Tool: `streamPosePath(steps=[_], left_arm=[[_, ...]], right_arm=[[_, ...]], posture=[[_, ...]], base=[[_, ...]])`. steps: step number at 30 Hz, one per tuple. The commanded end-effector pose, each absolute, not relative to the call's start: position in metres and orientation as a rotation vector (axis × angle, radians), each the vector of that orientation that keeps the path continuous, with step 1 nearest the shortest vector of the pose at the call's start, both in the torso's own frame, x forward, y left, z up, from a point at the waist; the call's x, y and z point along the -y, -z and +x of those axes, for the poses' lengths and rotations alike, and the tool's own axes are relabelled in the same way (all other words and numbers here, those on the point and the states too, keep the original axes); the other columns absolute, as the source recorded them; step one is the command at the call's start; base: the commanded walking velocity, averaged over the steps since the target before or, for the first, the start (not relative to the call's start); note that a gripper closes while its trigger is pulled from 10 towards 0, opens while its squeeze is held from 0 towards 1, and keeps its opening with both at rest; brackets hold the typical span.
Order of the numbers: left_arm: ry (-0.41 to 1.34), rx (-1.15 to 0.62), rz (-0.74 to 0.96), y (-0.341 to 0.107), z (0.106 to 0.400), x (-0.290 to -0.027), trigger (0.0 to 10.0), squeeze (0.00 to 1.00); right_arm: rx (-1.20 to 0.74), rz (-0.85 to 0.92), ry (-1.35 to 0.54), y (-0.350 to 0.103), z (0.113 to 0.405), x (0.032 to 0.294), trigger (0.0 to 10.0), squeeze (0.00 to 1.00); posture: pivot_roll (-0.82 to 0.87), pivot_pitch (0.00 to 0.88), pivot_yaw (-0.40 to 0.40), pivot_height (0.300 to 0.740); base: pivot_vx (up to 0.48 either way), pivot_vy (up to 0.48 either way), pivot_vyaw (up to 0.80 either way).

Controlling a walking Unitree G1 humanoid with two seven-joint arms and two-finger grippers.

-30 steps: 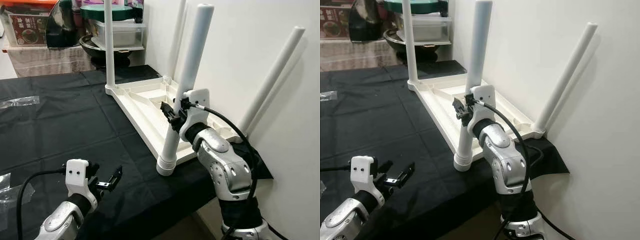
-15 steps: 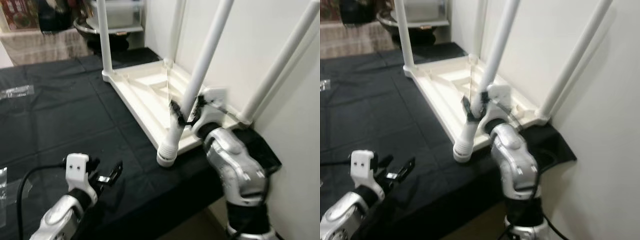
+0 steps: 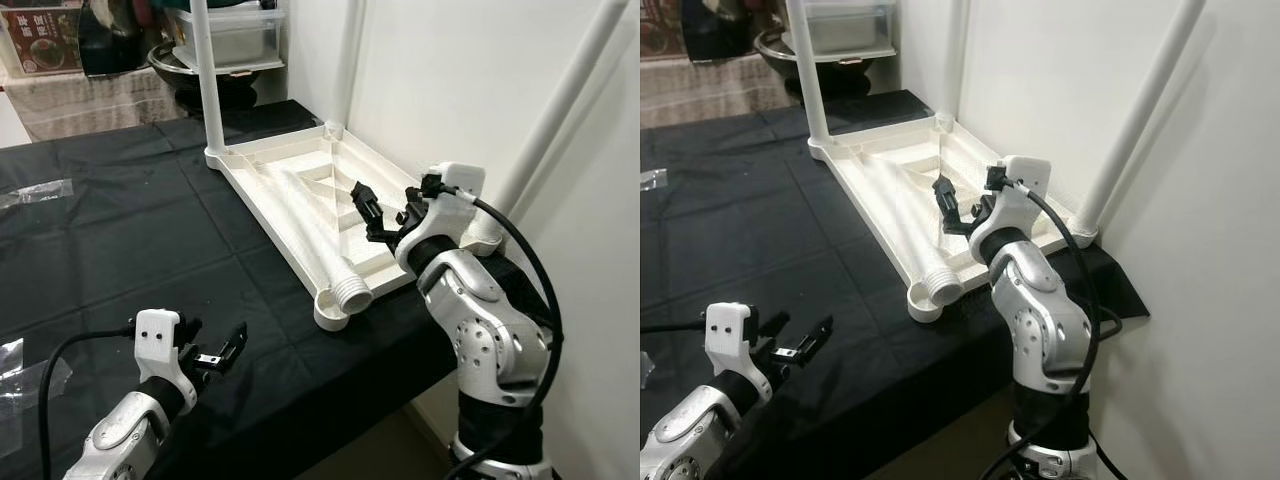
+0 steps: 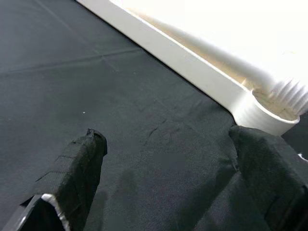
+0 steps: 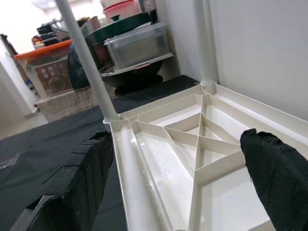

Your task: Building children table

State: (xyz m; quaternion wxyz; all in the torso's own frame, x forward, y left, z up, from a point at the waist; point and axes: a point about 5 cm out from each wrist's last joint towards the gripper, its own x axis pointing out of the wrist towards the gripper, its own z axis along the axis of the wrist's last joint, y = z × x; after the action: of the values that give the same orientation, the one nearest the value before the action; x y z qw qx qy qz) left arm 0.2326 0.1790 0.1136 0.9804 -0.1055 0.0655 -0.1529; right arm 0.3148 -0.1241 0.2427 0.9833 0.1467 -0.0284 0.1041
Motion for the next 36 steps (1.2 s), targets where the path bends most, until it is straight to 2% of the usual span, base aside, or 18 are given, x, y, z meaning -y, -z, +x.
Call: streamPosePath(steps=[1, 7, 8, 9, 10, 15, 17, 19, 20, 28, 31, 36], left_arm=[[0.298, -0.135, -0.196, -0.113, 0.232, -0.182, 10.0, 0.00], [0.287, -0.123, -0.192, -0.114, 0.234, -0.183, 10.0, 0.00], [0.286, -0.123, -0.191, -0.114, 0.234, -0.183, 10.0, 0.00], [0.286, -0.123, -0.191, -0.114, 0.234, -0.183, 10.0, 0.00], [0.282, -0.121, -0.190, -0.114, 0.234, -0.184, 10.0, 0.00], [0.277, -0.119, -0.188, -0.114, 0.234, -0.184, 10.0, 0.00], [0.277, -0.117, -0.187, -0.114, 0.235, -0.183, 10.0, 0.00], [0.278, -0.116, -0.188, -0.114, 0.236, -0.182, 10.0, 0.00], [0.276, -0.115, -0.189, -0.114, 0.236, -0.182, 10.0, 0.00], [0.263, -0.115, -0.199, -0.112, 0.232, -0.180, 10.0, 0.00], [0.257, -0.118, -0.203, -0.110, 0.231, -0.179, 10.0, 0.00], [0.256, -0.120, -0.204, -0.109, 0.231, -0.178, 10.0, 0.00]], right_arm=[[0.030, 0.312, -0.212, -0.239, 0.318, 0.124, 10.0, 1.00], [-0.027, 0.299, -0.246, -0.231, 0.320, 0.116, 10.0, 1.00], [-0.032, 0.282, -0.259, -0.231, 0.321, 0.114, 10.0, 0.92], [-0.032, 0.282, -0.259, -0.231, 0.321, 0.114, 10.0, 0.92], [-0.025, 0.235, -0.309, -0.233, 0.322, 0.109, 10.0, 0.00], [-0.032, 0.123, -0.456, -0.237, 0.328, 0.097, 10.0, 0.00], [-0.116, 0.054, -0.555, -0.235, 0.340, 0.089, 10.0, 0.00], [-0.152, 0.038, -0.577, -0.233, 0.344, 0.088, 10.0, 0.00], [-0.233, 0.013, -0.593, -0.225, 0.349, 0.088, 10.0, 0.00], [-0.495, -0.059, -0.520, -0.187, 0.364, 0.113, 10.0, 0.00], [-0.610, -0.054, -0.482, -0.168, 0.364, 0.125, 10.0, 0.00], [-0.684, -0.060, -0.461, -0.152, 0.360, 0.132, 10.0, 0.00]], posture=[[0.05, 0.000, -0.095, 0.740], [0.05, 0.000, -0.095, 0.740], [0.05, 0.000, -0.096, 0.740], [0.05, 0.000, -0.096, 0.740], [0.06, 0.000, -0.096, 0.740], [0.06, 0.000, -0.096, 0.740], [0.06, 0.000, -0.113, 0.740], [0.06, 0.000, -0.113, 0.740], [0.07, 0.000, -0.119, 0.740], [0.07, 0.000, -0.147, 0.740], [0.06, 0.000, -0.147, 0.740], [0.06, 0.000, -0.149, 0.740]], base=[[0.000, 0.000, 0.00], [0.000, 0.000, 0.00], [0.000, 0.000, 0.00], [0.000, 0.000, 0.00], [0.000, 0.000, 0.00], [0.000, 0.000, 0.00], [0.000, 0.000, 0.00], [0.000, 0.000, 0.00], [0.000, 0.000, 0.00], [0.000, 0.000, 0.00], [0.000, 0.000, 0.00], [0.000, 0.000, 0.00]])
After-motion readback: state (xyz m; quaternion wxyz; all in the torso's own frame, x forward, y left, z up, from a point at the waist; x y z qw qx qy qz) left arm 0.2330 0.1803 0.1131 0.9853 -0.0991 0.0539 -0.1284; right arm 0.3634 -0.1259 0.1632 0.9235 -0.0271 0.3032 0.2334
